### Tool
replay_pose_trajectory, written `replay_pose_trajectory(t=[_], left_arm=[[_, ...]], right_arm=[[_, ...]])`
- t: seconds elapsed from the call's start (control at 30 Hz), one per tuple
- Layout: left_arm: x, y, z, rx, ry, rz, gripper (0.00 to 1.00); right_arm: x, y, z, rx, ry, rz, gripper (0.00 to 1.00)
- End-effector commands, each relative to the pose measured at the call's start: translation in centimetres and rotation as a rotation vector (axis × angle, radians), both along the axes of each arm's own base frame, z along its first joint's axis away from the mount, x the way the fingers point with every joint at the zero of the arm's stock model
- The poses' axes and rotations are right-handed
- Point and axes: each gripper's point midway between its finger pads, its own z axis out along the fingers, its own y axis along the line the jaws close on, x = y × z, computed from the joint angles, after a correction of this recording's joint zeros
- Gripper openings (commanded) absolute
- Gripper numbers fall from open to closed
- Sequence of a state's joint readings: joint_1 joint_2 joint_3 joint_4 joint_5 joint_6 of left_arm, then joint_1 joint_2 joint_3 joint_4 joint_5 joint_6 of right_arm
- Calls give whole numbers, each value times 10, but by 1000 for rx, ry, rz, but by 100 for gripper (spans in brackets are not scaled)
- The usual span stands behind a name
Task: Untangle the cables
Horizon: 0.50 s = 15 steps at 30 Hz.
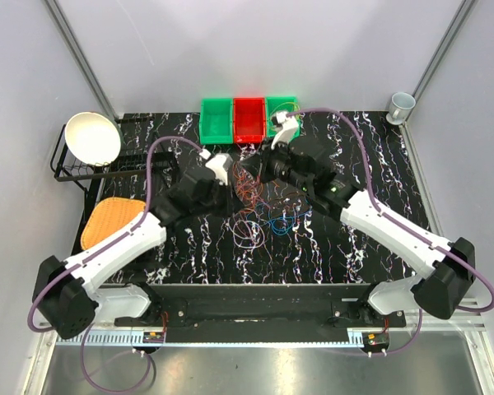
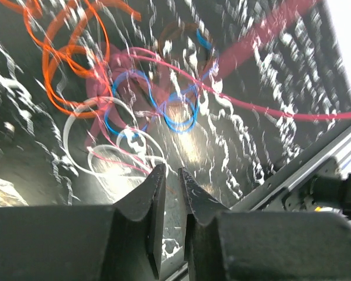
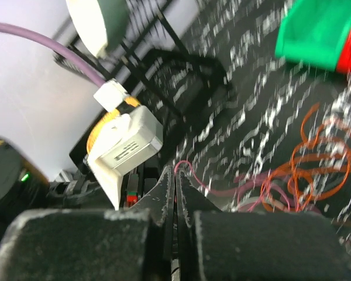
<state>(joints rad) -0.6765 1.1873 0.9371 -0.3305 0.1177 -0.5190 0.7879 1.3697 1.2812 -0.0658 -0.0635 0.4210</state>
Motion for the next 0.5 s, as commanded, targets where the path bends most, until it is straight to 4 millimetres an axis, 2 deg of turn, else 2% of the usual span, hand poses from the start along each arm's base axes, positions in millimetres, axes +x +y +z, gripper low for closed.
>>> replay_pose_trajectory(t=[0.0,0.07,0.13,0.17,0.2,0.27,0.3,0.37,0.43,0.47], left_arm=[[15,-15,-2,-59,-71,70,17],[13,-14,-17,-48,-58,81,17],[13,-9,-27,-25,-55,110,25],[10,-6,-36,-8,-48,121,32],[10,-1,-36,0,-62,144,49],[4,4,-43,18,-73,155,65],[4,9,-38,16,-98,176,76],[0,15,-41,25,-115,187,85],[1,21,-36,16,-144,206,94],[0,23,-38,16,-154,210,95]], right_arm=[[-7,2,-33,43,119,-5,0],[-9,4,-57,24,174,-4,0],[-10,4,-66,13,190,-3,0],[-11,2,-68,11,192,-8,0],[-11,2,-69,9,193,-8,0],[-12,0,-63,9,173,-7,0],[-12,-2,-60,7,168,-12,0],[-11,-3,-50,8,141,-12,0],[-10,-6,-42,4,124,-21,0],[-9,-7,-32,10,105,-22,0]])
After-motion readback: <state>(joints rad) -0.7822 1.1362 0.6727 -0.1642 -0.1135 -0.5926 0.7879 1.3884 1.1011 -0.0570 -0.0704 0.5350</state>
